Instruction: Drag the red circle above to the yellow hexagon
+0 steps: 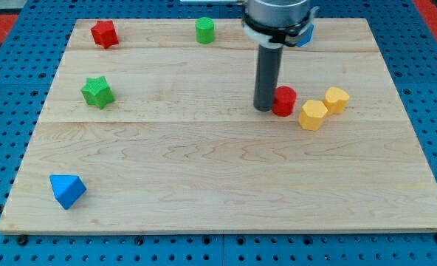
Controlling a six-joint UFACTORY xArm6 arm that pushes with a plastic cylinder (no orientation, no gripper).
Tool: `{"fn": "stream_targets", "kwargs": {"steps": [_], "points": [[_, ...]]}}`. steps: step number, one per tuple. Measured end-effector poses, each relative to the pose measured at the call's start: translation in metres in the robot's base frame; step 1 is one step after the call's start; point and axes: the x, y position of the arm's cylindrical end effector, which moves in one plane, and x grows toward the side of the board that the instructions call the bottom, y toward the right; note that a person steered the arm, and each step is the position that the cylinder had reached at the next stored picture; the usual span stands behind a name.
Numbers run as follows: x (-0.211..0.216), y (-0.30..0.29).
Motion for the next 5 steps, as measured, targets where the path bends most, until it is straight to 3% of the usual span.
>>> {"fn": "stream_targets", "kwargs": {"steps": [1, 3, 5], "points": [[-0.010, -0.020], [-0.020, 0.055], [-0.078, -0.128]]}}
